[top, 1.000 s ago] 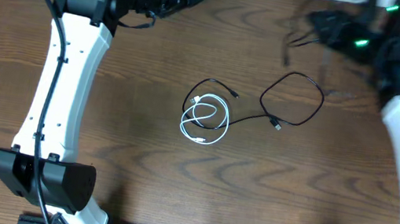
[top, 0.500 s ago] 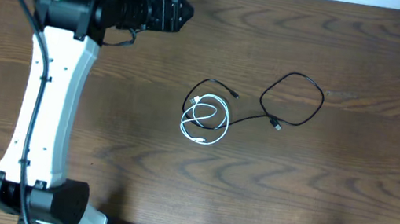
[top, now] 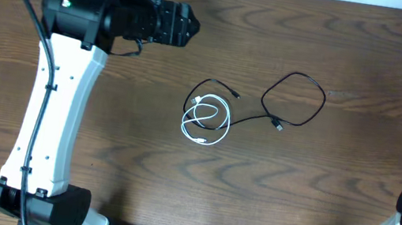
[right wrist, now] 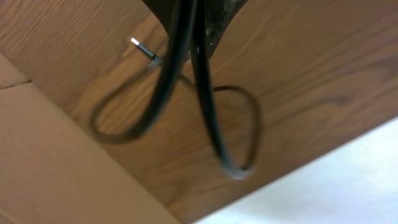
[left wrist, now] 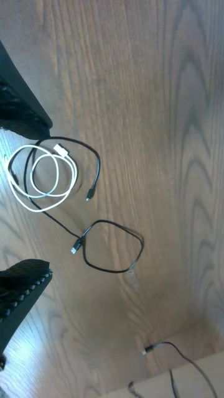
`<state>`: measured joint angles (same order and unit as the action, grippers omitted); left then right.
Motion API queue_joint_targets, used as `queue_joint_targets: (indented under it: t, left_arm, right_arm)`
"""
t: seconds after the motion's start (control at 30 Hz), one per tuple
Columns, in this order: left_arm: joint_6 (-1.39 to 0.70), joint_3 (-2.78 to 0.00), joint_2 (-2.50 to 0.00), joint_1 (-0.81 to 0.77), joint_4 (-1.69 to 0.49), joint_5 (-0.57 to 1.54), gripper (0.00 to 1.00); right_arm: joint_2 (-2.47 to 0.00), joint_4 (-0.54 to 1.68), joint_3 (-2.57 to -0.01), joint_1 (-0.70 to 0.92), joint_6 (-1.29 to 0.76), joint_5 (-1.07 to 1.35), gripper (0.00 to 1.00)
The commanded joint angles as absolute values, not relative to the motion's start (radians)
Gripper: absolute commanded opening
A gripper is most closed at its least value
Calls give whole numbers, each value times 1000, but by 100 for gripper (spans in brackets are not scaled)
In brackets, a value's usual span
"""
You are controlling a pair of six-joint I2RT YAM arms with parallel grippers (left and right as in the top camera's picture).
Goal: Untangle cables
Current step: 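Lower the left gripper onto the white cable loop and grasp it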
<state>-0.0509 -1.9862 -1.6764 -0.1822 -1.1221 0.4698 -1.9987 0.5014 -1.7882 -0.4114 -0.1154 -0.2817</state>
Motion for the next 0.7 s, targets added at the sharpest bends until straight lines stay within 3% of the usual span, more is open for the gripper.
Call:
queue_joint_targets:
  t: [0.0, 0.03, 0.07, 0.1, 0.17, 0.3, 0.43, 0.53, 0.67]
  left_arm:
    - [-38, -2000, -1674, -229, -1125, 404, 67]
    - [-38, -2000, -1674, -237, -1125, 393, 67]
    - [-38, -2000, -1674, -247, -1125, 379, 67]
    - [-37, -2000, -1674, -255, -1125, 369, 66]
    - [-37, -2000, -1674, -269, -1125, 364, 67]
    - [-38, -2000, -1674, -288, -1125, 349, 67]
    - [-38, -2000, -1674, -294, -1125, 350, 67]
    - [-36, -2000, -1674, -294, -1124, 349, 67]
    - [1, -2000, -1680, -293, -1119, 350, 70]
  right_arm:
    - [-2059, 474, -1805, -414, -96, -390, 1]
    - [-2068, 473, -1805, -414, -98, -390, 10]
    - [-2079, 476, -1805, -413, -112, -390, 40]
    - [-2085, 482, -1805, -413, -128, -390, 56]
    - [-2091, 504, -1805, -414, -153, -390, 76]
    - [-2088, 565, -1805, -418, -161, -390, 91]
    - [-2084, 626, -1806, -418, -161, -374, 98]
    - [-2051, 685, -1806, -418, -161, -265, 99]
    - [-1937, 749, -1806, -414, -161, 82, 99]
